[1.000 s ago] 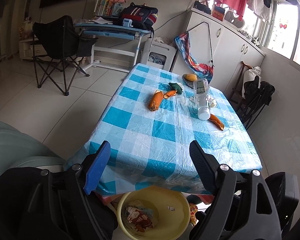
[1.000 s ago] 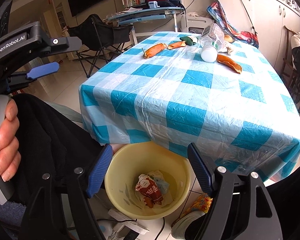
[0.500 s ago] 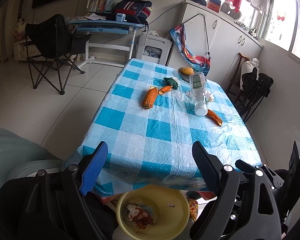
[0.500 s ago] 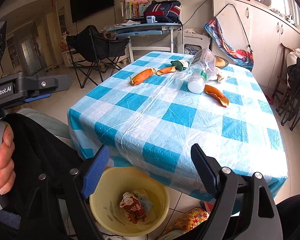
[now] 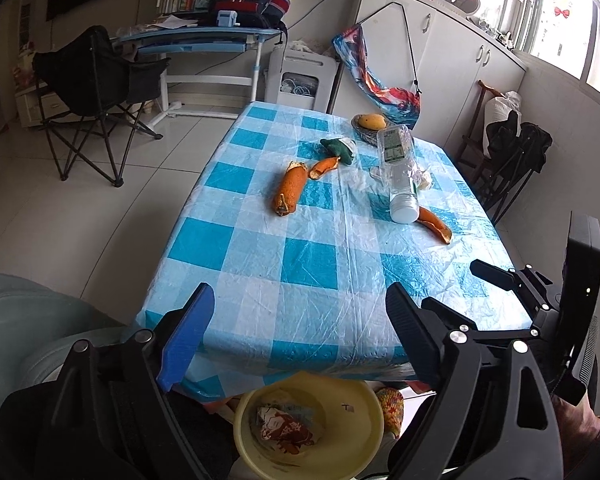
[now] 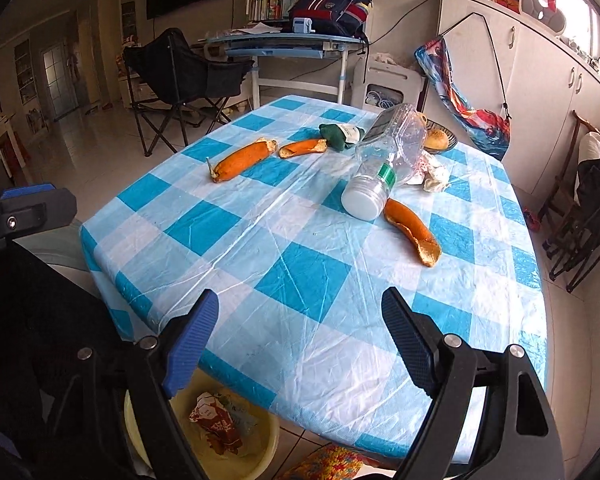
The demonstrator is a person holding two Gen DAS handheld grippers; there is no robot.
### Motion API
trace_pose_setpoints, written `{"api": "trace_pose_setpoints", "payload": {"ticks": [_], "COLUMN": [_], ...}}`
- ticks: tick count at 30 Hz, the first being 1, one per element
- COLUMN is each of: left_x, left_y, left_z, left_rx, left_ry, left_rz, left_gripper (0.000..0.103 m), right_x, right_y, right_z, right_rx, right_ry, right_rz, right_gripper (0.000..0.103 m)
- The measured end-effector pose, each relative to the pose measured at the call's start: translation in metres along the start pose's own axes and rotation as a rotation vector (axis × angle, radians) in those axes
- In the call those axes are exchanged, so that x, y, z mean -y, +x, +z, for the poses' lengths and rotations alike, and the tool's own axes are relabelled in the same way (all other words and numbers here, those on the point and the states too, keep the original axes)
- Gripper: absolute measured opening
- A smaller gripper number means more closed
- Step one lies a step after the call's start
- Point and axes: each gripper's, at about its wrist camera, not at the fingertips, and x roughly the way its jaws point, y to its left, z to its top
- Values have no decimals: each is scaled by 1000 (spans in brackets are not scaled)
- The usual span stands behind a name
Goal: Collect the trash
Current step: 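Grasp the clear plastic bottle with the left gripper while the right grasps an orange peel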
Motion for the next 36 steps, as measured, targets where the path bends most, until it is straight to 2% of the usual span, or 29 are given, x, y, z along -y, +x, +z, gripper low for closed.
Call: {"api": "trace_pose_setpoints", "payload": {"ticks": [3, 9, 17, 20, 22, 26, 28, 29, 31, 35, 36], "left_x": [8, 34, 84, 101, 111, 126, 131, 133, 134, 126, 123], "left_y": [10, 49, 137, 170, 192, 229, 242, 247, 256, 244, 238], "left_z": [19, 69, 121, 137, 146, 161, 166, 167, 169, 163, 161], "left_rx": [8, 23, -50, -80, -102, -137, -150, -152, -185, -166, -164], "left_ry": [10, 12, 38, 33, 29, 32, 45, 52, 57, 45, 47], "left_rz": [-27, -98, -165, -178, -183, -175, -173, -172, -189, -196, -192], "left_gripper": [85, 86, 87, 87, 87, 87, 87, 78, 57, 56, 56], "right_x": [14, 54, 89, 92, 93, 94, 93, 93, 92, 90, 88], "right_y": [13, 44, 71, 78, 84, 89, 89, 89, 89, 87, 86], "right_z": [11, 22, 27, 33, 35, 41, 42, 42, 43, 43, 42], "right_rx": [-30, -78, -96, -101, -121, -123, -126, -126, -125, -123, -125], "right_ry": [-40, -23, 76, 86, 96, 99, 101, 101, 102, 99, 98], "right_rz": [-13, -28, -13, -9, 3, 10, 14, 14, 19, 36, 42], "right_gripper": [80, 80, 78, 73, 65, 61, 56, 53, 39, 28, 23]}}
